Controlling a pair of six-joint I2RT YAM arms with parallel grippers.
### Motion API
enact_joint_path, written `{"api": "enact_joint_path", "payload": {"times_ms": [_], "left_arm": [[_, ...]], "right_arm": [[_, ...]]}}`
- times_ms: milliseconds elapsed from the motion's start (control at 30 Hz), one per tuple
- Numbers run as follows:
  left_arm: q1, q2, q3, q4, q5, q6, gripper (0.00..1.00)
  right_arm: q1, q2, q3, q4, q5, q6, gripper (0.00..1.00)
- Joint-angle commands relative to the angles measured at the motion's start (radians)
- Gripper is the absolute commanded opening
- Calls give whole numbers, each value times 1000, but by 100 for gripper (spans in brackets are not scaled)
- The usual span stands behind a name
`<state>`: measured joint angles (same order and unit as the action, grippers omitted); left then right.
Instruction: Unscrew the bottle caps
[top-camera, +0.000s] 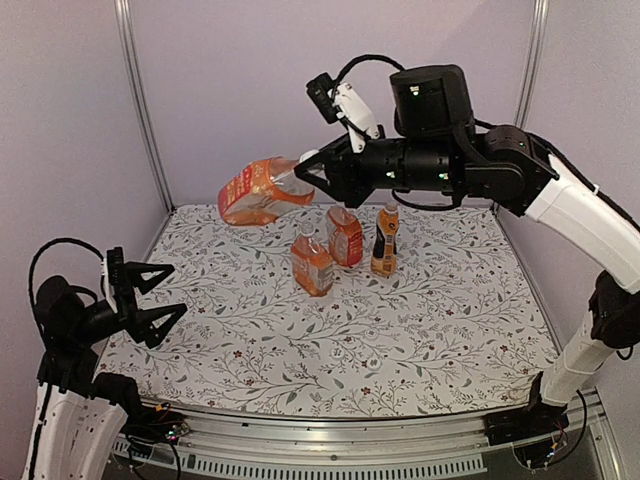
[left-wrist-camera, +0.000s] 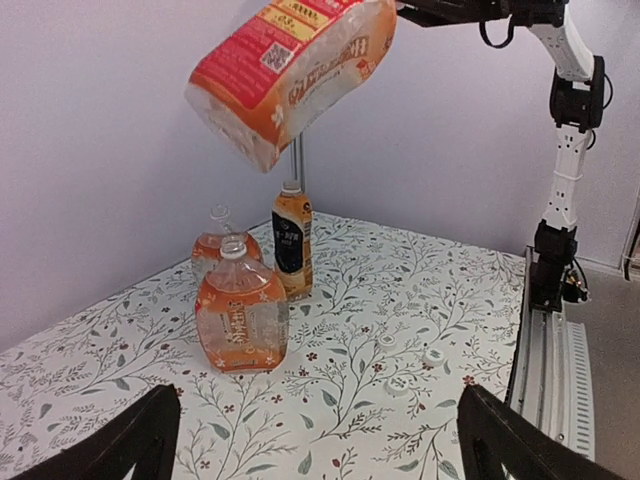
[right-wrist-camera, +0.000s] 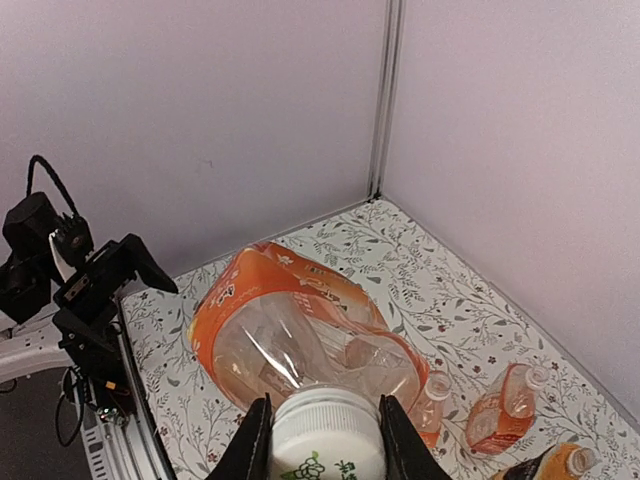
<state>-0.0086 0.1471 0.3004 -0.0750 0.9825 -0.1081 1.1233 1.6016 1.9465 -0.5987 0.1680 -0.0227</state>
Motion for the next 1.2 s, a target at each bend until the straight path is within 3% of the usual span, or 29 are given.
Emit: {"api": "enact_joint_path", "payload": {"times_ms": [0, 200, 400, 767, 1067, 1100, 1133, 1167], "left_arm": [[8, 34, 161, -189, 94, 171, 98], [7, 169, 396, -736, 32, 665, 98], [-5, 272, 511, -915, -56, 901, 93], [-107, 375, 598, -923, -55, 896, 58], [-114, 370, 593, -927, 12, 874, 28], [-115, 368, 594, -927, 9, 876, 27], [-115, 367, 594, -928, 5, 876, 27], [-115, 365, 595, -928, -6, 878, 27]], "right_arm": [[84, 140, 150, -125, -119, 93, 0], [125, 260, 224, -126, -214, 175, 0], [152, 332, 259, -75, -285, 211, 0], [160, 397, 295, -59, -313, 231, 0], [161, 389, 279, -64, -289, 225, 0], [161, 387, 279, -65, -289, 225, 6], [161, 389, 279, -65, -288, 224, 18], [161, 387, 277, -66, -284, 224, 37]]}}
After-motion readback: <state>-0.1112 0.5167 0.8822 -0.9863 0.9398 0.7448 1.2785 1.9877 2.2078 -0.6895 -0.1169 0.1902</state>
